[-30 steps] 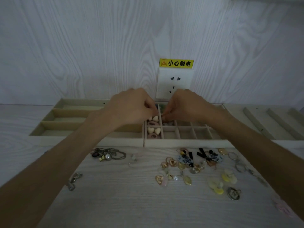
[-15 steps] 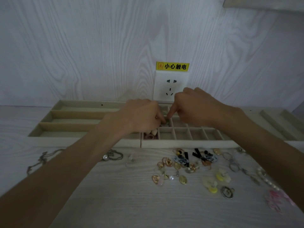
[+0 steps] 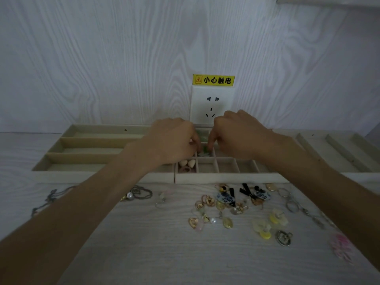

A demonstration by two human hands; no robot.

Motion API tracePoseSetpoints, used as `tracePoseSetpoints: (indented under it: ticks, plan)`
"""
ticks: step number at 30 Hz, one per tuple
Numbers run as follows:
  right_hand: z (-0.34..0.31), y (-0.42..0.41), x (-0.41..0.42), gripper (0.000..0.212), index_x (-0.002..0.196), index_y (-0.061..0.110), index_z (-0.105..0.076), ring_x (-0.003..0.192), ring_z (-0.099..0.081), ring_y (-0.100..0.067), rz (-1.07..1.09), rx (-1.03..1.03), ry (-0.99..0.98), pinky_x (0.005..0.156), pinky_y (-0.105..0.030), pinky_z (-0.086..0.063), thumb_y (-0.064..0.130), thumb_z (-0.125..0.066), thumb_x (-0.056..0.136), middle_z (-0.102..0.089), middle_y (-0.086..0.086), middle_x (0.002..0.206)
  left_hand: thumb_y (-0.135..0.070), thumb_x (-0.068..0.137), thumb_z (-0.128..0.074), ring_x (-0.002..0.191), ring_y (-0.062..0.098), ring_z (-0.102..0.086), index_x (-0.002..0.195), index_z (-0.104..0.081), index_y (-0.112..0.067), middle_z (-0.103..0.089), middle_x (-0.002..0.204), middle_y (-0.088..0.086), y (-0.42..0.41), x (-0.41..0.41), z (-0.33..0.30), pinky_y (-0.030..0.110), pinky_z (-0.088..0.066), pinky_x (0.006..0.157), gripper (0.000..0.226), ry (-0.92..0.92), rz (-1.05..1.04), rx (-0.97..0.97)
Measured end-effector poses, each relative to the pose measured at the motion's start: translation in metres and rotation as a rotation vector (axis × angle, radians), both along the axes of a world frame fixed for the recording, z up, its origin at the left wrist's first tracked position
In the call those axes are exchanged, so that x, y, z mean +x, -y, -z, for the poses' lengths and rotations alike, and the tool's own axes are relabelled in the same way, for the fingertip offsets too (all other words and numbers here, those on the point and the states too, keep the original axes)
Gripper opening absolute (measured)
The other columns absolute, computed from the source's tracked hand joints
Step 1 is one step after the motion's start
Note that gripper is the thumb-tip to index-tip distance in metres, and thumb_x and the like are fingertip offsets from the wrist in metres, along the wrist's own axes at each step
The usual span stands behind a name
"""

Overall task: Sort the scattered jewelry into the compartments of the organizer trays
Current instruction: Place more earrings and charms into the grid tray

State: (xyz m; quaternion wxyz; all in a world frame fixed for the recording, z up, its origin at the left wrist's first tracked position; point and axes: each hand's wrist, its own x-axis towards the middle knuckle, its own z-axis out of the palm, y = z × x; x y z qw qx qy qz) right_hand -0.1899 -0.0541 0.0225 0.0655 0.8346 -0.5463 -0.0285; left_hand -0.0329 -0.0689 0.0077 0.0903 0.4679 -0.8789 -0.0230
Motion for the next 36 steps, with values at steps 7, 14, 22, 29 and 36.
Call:
tracePoseSetpoints:
  ticks: [7,14,22,29,36]
  plan:
    - [-0.004,0.0,0.0,0.027,0.093,0.025,-0.074,0.086,-0.054,-0.02,0.028,0.011,0.047,0.071,-0.027,-0.027,0.016,-0.05,0.084,-0.06,0.0,0.088,-0.032,0.089,-0.053,0.083,0.013,-0.058,0.095,-0.072,-0.042,-0.058,0.078,-0.017,0.005,0.0,0.003,0.025,-0.035,0.06,0.022,-0.067,-0.029,0.06]
    - [-0.018,-0.002,-0.006,0.022,0.094,0.029,-0.072,0.097,-0.056,-0.015,0.053,0.008,0.167,0.077,-0.026,-0.033,0.017,-0.056,0.085,-0.046,0.012,0.086,-0.024,0.088,-0.057,0.062,0.005,-0.052,0.083,-0.074,-0.038,-0.051,0.062,-0.021,0.009,0.007,0.01,0.02,-0.034,0.053,0.023,-0.299,-0.07,0.099]
    - [-0.004,-0.001,-0.003,0.029,0.09,0.035,-0.072,0.078,-0.045,-0.01,0.052,0.037,0.115,0.07,-0.025,-0.026,0.012,-0.056,0.083,-0.039,0.015,0.068,-0.032,0.088,-0.055,0.085,0.016,-0.059,0.094,-0.072,-0.041,-0.063,0.085,-0.011,0.004,0.004,0.005,0.025,-0.035,0.063,0.021,-0.109,-0.035,0.03]
    - [-0.003,-0.006,-0.007,0.028,0.094,0.035,-0.071,0.086,-0.05,-0.013,0.054,0.037,0.139,0.074,-0.026,-0.028,0.014,-0.055,0.084,-0.045,0.015,0.077,-0.028,0.088,-0.053,0.08,0.011,-0.052,0.098,-0.071,-0.042,-0.051,0.082,-0.013,0.001,0.005,0.001,0.025,-0.035,0.066,0.024,-0.087,-0.044,0.042]
    - [-0.021,-0.034,-0.018,0.027,0.091,0.031,-0.072,0.068,-0.051,-0.004,0.115,-0.028,0.514,0.063,-0.023,-0.041,0.01,-0.055,0.088,-0.048,0.019,0.073,-0.031,0.091,-0.053,0.083,0.006,-0.052,0.104,-0.068,-0.041,-0.054,0.089,-0.017,-0.014,0.02,-0.023,0.025,-0.037,0.074,0.022,-0.178,-0.096,0.115]
